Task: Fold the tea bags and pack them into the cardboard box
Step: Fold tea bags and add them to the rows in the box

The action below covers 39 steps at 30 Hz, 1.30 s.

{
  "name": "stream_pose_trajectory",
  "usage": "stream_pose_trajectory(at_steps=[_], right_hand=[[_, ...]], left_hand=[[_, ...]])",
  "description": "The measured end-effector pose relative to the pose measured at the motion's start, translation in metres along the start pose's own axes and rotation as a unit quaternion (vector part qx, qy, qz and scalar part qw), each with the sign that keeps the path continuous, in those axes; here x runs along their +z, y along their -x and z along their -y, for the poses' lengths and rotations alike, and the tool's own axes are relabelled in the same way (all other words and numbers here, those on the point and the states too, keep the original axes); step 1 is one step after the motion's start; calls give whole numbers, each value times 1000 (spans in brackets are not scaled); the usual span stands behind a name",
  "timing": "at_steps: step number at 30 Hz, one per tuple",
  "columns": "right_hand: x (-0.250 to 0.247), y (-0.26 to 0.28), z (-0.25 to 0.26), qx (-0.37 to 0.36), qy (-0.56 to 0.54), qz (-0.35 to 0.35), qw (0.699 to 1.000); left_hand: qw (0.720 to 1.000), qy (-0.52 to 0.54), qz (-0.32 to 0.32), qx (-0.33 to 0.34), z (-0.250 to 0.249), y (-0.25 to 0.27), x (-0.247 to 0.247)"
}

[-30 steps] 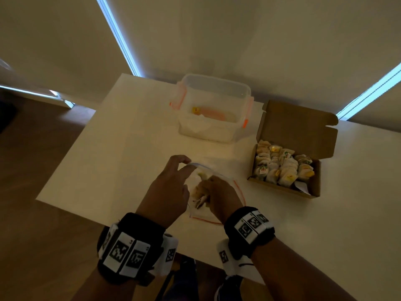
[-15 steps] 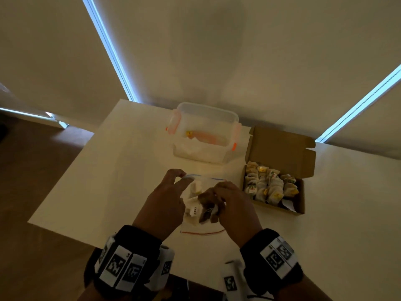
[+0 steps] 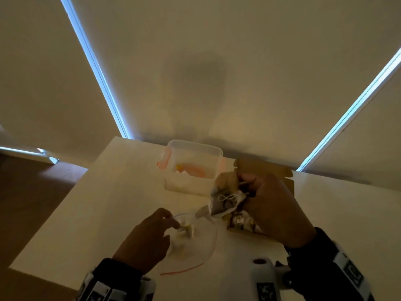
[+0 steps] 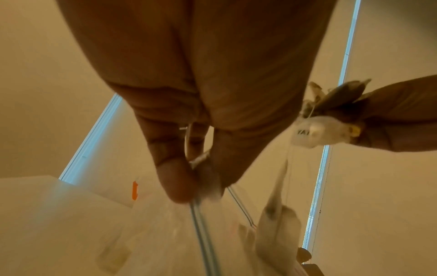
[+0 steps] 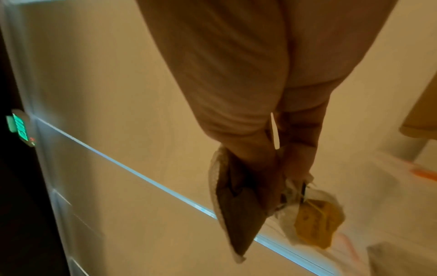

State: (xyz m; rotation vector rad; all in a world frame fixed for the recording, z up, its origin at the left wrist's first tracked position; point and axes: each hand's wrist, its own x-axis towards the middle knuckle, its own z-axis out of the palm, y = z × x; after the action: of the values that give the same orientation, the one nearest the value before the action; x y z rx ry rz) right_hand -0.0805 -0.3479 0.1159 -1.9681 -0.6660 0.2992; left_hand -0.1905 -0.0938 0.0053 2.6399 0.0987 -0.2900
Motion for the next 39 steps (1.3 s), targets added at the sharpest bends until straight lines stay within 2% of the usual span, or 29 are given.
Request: stream_pose_trajectory(at_steps=[2,3,5,6,7,8,10,13,15,16,17,18,19,20,21,23,24,25,27,30,32,34,39], right_hand=[[-12,-2,12,-16,-23,-10,1000],[-19,-3,17,-20,-27,-15,999],[-30,-4,25,-27,-16,-18,999],[-36,-4,30,-32,-10,-12,999],[-42,-6,35,-38,-8,-4,999],[-48,-8,42,-43,-6,5,999],[-59,-12,54,-58,3,21,998],[-74,-17,76,-81,-10,31,996],[-86,-16,89,-75,-81,34,993],[-93,-15,94,-66,-125,44,989],[-100,-14,99,-62,-147,51,986],[-107,-14,102,-65,-135,48,988],[-113,-15,104,-68,-106,40,991],[-117,-18,103,-65,-75,30,995],[-120,-21,100,-53,-50,17,997],[-122,-27,91,-26,-1,-4,1000],[-120,-30,86,-17,28,-12,999],[-118,-33,79,-7,49,-21,999],[-112,-36,70,21,58,-45,997],[-99,-44,58,8,121,-93,988],[-92,-49,53,-5,168,-131,977],[-89,-53,51,-17,172,-149,974],[-94,-57,48,-11,142,-177,974]], left_hand=[[999,22,36,3,-3,1,-17],[999,37,34,2,-8,0,-26],[993,112,-35,11,-29,-4,-52],[978,193,-77,21,-43,-8,-63],[945,310,-96,28,-58,-15,-74],[894,441,-77,31,-72,-24,-82],[775,631,39,22,-99,-48,-94],[650,741,164,33,-143,-72,-105],[560,790,242,58,-170,-78,-108],[550,802,222,71,-180,-76,-108],[566,793,209,90,-190,-78,-110],[601,768,200,94,-198,-80,-107],[613,764,186,78,-202,-81,-106],[607,773,169,72,-203,-84,-103],[591,783,178,77,-204,-85,-100],[556,791,231,113,-207,-85,-98],[546,794,245,111,-207,-90,-99],[557,783,253,112,-210,-93,-100],[607,754,225,108,-214,-101,-103],[680,711,158,89,-217,-108,-106],[705,694,126,71,-217,-114,-105],[704,698,115,62,-214,-116,-107],[648,756,87,35,-211,-121,-118]])
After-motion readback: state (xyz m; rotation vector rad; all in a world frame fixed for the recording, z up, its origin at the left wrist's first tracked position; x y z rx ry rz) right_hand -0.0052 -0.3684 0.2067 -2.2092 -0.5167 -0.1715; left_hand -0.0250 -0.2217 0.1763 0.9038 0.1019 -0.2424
